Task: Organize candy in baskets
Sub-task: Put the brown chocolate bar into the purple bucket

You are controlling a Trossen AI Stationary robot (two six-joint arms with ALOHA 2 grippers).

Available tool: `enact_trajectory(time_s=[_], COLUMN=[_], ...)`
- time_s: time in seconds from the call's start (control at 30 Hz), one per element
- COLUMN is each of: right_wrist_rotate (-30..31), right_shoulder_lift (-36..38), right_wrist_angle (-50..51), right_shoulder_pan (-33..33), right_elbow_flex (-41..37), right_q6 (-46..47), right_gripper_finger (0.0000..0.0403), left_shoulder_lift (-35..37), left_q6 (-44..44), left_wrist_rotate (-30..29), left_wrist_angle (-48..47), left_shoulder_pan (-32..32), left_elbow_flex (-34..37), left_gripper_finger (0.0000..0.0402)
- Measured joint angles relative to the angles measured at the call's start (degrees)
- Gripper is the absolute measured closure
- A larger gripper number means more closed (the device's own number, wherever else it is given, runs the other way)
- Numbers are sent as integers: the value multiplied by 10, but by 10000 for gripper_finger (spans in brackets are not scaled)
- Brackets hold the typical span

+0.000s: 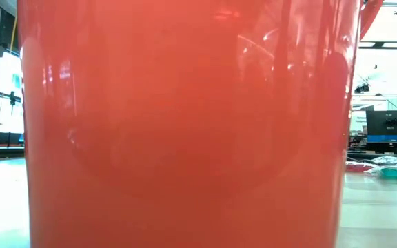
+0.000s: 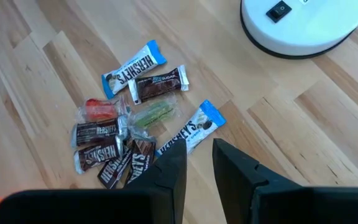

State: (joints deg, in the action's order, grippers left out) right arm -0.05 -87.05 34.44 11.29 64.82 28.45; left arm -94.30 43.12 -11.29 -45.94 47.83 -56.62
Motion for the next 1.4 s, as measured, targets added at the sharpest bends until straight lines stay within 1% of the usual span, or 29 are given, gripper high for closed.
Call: enact_trajectory(time_s=[0.13,0.43,0.57,0.73,0.9,1.1,1.27,1.4], right_wrist_rotate=[0,0,1,1,6,9,15,24], right_shoulder_lift=[0,0,0,0,0,0,0,0], right_wrist_angle=[0,-13,-13,-13,-13,-13,-13,-13], right_shoulder_pan=[0,0,0,0,0,0,0,0], right_elbow_flex=[0,0,0,0,0,0,0,0], right_q6=[11,15,15,15,13,12,10,1], right_gripper_finger=[329,329,329,329,329,329,329,329], left_shoulder_lift=[-6,-6,-6,-6,-11,-11,-11,-14], left_q6=[-6,-59,-54,-24,-28,-53,-71,-66], left_wrist_rotate=[-11,52,51,15,20,22,48,48], left_wrist_angle=[1,-9,-9,5,6,-7,-26,-23], left_shoulder_pan=[3,-19,-28,-27,-18,-10,-10,-6], left_elbow_flex=[0,0,0,0,0,0,0,0], left_gripper_finger=[261,261,261,261,261,261,261,261])
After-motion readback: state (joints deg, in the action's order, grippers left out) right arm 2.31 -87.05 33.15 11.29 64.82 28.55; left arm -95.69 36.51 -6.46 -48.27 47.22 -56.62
